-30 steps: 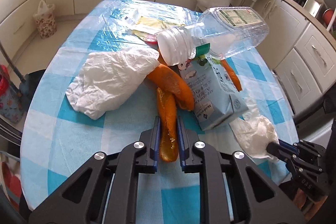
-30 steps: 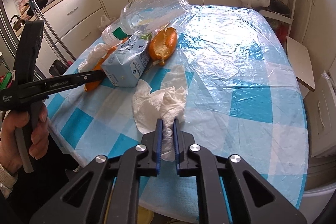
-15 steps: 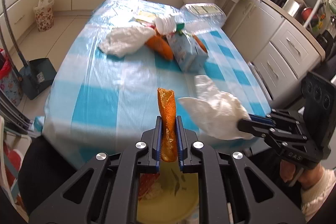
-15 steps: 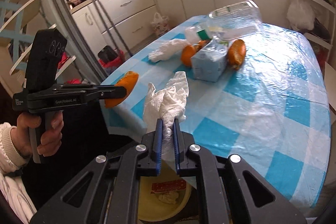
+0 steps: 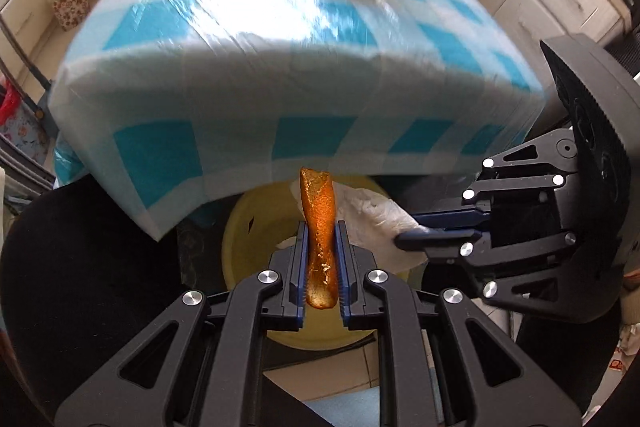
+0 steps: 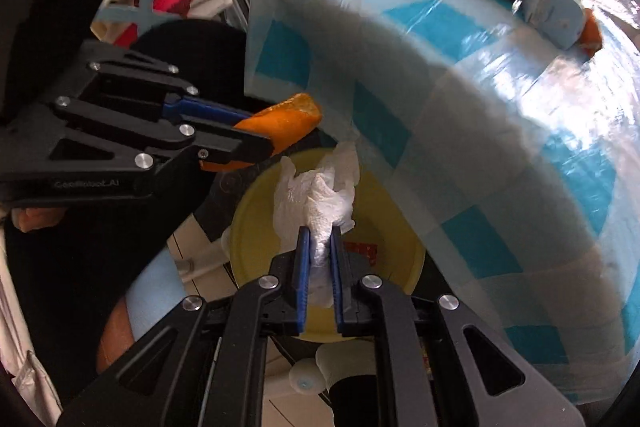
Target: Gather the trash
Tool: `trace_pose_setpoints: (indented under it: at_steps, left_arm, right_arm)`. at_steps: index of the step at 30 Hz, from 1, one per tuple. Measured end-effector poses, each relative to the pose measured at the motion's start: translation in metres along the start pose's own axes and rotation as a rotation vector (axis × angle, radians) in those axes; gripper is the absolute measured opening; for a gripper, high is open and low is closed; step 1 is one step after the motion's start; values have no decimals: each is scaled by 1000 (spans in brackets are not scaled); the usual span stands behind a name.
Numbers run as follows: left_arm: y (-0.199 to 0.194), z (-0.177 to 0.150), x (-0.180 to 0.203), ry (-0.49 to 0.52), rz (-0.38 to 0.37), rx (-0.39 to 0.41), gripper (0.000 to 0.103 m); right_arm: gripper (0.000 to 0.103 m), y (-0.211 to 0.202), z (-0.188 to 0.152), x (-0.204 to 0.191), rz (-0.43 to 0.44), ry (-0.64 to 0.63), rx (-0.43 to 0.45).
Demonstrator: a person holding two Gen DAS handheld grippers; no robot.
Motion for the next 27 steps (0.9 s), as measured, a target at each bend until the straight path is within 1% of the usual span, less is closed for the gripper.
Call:
trace_pose_setpoints:
  at_steps: [1,3,4,6,7,8,11,13,15,17,18,19,22,27]
  left_arm:
    - [7,-1,1,2,1,-33,12]
    - [15,-3,0,-4,23,-67,14]
    - [16,-4,-1,-10,19,-76,18]
    - [11,-5,-4,-23,15,-55,30]
    - [7,-6,-5,-30,20,-36,42]
    - [3,-6,-7,-37,19,-18,49]
    - [-8,-7,-10,-56,-2,35,53]
    - [-15,-9,-9,-61,-10,70,55]
    - [-23,-10,-8,-59,-15,111,59]
    - [-32,-9,-6,-59,-9,154,66]
    - [-33,-6,-6,-61,-8,167,68]
    - [-34,-3,-5,-65,-7,175,69]
    - [-32,4,-5,-75,-8,175,70]
    - [-34,2,-3,-76,-12,182,70]
  right_arm:
    - [28,8,-1,0,-1,4,-35]
    - [49,16,-3,1,-39,18,-63]
    - [49,14,-2,2,-41,29,-59]
    - [50,8,1,8,-36,61,-30]
    - [52,3,1,11,-35,80,-11]
    - [52,-1,1,15,-38,98,7]
    - [55,-14,5,24,-65,145,62]
    - [59,-23,10,30,-80,169,110]
    - [62,-33,9,32,-91,193,164]
    - [66,-42,11,33,-101,209,222]
    - [67,-48,12,35,-104,216,251]
    - [69,-54,12,34,-107,223,282]
    - [76,-64,17,33,-120,251,360]
    - [76,-77,17,39,-137,309,431]
Point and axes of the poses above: each gripper's, at about its wrist camera, not at the fingertips, and y roughly the way its jaws point, x to its right, z to its top, the point moved 1 cm from there along y, roughly the way its jaws point, and after that the axes turned 1 degree about -z, right-handed, at the moved point
